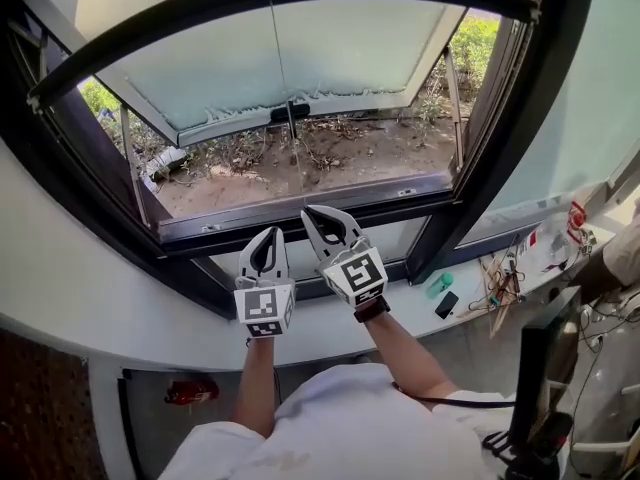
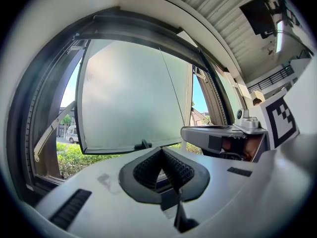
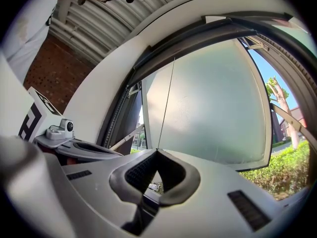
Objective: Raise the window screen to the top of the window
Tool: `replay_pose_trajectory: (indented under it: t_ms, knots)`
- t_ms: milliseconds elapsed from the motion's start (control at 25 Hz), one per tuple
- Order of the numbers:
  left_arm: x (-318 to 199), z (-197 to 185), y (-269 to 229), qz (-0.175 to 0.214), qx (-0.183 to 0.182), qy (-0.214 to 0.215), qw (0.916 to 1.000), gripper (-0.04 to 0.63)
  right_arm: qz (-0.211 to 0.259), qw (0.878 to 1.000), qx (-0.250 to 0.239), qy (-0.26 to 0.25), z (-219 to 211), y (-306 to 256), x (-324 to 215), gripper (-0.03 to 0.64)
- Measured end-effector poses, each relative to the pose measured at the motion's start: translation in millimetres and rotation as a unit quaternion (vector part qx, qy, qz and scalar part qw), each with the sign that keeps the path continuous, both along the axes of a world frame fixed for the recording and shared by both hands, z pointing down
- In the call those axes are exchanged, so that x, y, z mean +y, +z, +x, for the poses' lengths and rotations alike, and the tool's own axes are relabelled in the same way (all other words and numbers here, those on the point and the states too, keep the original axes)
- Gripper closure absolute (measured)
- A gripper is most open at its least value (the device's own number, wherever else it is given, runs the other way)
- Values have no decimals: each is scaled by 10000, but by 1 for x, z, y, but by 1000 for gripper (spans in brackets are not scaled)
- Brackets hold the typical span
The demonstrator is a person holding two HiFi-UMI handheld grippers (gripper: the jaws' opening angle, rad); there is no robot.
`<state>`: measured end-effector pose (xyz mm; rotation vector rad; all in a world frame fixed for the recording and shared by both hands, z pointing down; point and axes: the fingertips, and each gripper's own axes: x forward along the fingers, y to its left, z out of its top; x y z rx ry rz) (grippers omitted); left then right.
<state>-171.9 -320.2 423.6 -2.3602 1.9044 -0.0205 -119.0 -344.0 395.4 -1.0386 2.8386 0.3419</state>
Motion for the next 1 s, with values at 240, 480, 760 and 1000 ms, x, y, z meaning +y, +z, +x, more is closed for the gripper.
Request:
replay_pose_trajectory:
  t_ms: [240, 480, 760, 1000]
  knots:
    - [-6, 8, -20, 222, -27, 65, 9997, 594, 191, 9998, -39, 7, -2, -22, -3, 614]
    - [-3, 8, -35, 324, 128, 103, 9993, 594, 215, 9997, -79, -74, -5, -28, 0, 614]
    - [-2, 5, -50, 461, 139, 44, 9988, 594, 261, 9993, -183, -200, -10, -41, 3, 614]
    - [-5, 0, -57, 528, 101, 5, 9986, 594, 456, 9983, -339, -112, 1, -62, -2, 615]
